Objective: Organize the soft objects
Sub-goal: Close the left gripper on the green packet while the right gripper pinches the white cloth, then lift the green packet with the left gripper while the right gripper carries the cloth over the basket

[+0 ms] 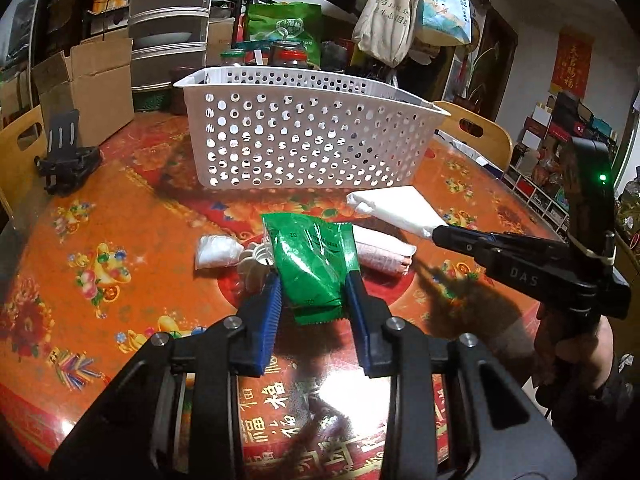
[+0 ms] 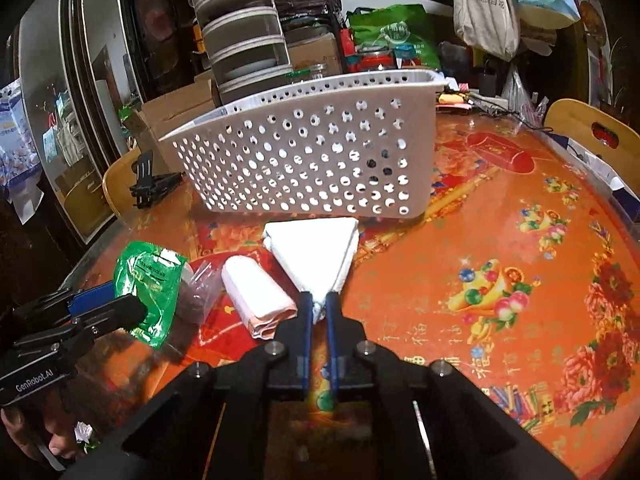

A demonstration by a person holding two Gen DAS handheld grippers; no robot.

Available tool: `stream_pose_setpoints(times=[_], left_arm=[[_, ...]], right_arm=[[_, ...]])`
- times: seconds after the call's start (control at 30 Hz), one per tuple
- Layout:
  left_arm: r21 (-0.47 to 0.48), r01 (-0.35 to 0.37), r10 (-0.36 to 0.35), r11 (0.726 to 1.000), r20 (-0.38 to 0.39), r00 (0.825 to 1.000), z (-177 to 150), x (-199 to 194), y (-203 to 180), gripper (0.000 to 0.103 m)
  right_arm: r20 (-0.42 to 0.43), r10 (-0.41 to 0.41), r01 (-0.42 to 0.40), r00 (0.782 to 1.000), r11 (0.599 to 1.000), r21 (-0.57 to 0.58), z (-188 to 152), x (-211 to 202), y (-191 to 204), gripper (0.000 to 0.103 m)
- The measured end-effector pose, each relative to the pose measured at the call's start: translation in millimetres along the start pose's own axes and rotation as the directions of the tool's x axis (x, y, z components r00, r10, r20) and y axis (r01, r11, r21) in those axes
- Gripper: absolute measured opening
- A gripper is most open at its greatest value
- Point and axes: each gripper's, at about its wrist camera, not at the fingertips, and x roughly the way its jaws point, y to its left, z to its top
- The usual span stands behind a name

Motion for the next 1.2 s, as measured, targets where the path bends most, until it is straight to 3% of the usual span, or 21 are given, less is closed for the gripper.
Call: stream_pose_setpoints(times=[0.5, 1.2], left_arm=[[-0.010, -0.015, 0.015, 1.000, 0.032, 0.999, 2.6, -10.5, 6.5, 0.029], [-0.005, -0.057, 0.057, 0.998, 0.158, 0.986, 44.6, -60.8, 14.2, 0.029]], right_arm=[[0.063, -0.008, 0.007, 0.998, 1.000, 0.005, -6.7, -19.6, 0.2, 0.005], [0.167, 0.010, -0.007, 0.986, 1.000, -0.015, 11.8, -82.4, 6.2, 0.005]])
